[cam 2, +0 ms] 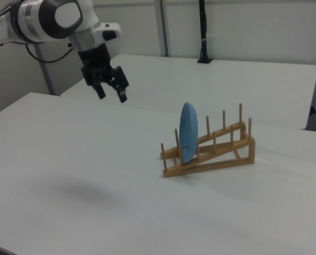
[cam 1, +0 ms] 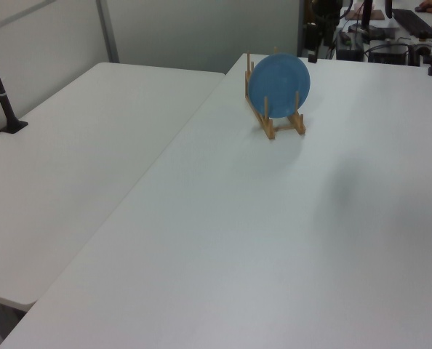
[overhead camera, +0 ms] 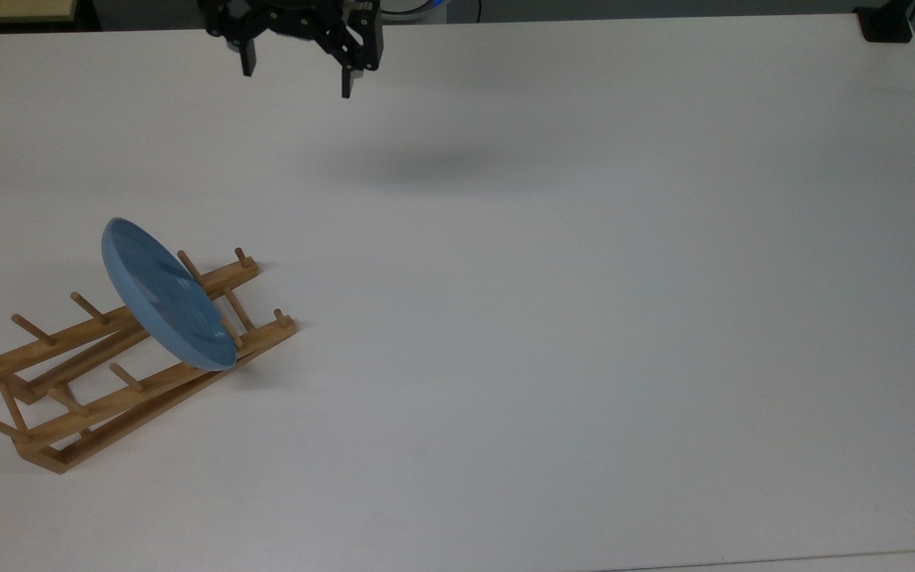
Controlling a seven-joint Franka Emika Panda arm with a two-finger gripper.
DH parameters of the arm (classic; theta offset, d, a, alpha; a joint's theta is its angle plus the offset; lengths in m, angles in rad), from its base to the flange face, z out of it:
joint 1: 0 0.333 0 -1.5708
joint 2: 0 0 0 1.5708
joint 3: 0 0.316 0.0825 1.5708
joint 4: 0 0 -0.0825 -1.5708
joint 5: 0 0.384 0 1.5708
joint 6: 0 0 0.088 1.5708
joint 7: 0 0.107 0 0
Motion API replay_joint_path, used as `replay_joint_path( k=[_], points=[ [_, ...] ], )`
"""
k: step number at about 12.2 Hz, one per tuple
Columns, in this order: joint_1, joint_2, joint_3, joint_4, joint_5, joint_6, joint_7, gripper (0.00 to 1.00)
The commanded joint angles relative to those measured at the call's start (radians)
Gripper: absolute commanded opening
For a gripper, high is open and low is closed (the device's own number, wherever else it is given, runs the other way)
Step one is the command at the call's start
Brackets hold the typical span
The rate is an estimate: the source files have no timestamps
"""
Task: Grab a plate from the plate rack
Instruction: 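Move the open gripper over the blue plate's rim and lower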
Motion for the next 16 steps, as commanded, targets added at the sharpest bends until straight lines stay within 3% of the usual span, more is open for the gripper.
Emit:
replay_joint_path(
  k=[1, 3, 5, 7, 13, 16],
  points=[
    [-0.005, -0.001, -0.008, 0.006, -0.100, 0.119, -0.032, 1.00],
    [-0.031, 0.042, -0.016, 0.006, -0.121, 0.225, -0.094, 1.00],
    [-0.086, 0.062, -0.017, 0.008, -0.119, 0.282, -0.318, 1.00],
    [-0.135, 0.079, -0.017, 0.008, -0.119, 0.387, -0.409, 0.97],
    [-0.148, 0.202, -0.062, 0.009, -0.188, 0.594, -0.439, 0.93],
    [-0.126, 0.246, -0.075, 0.011, -0.194, 0.624, -0.438, 0.85]
  ],
)
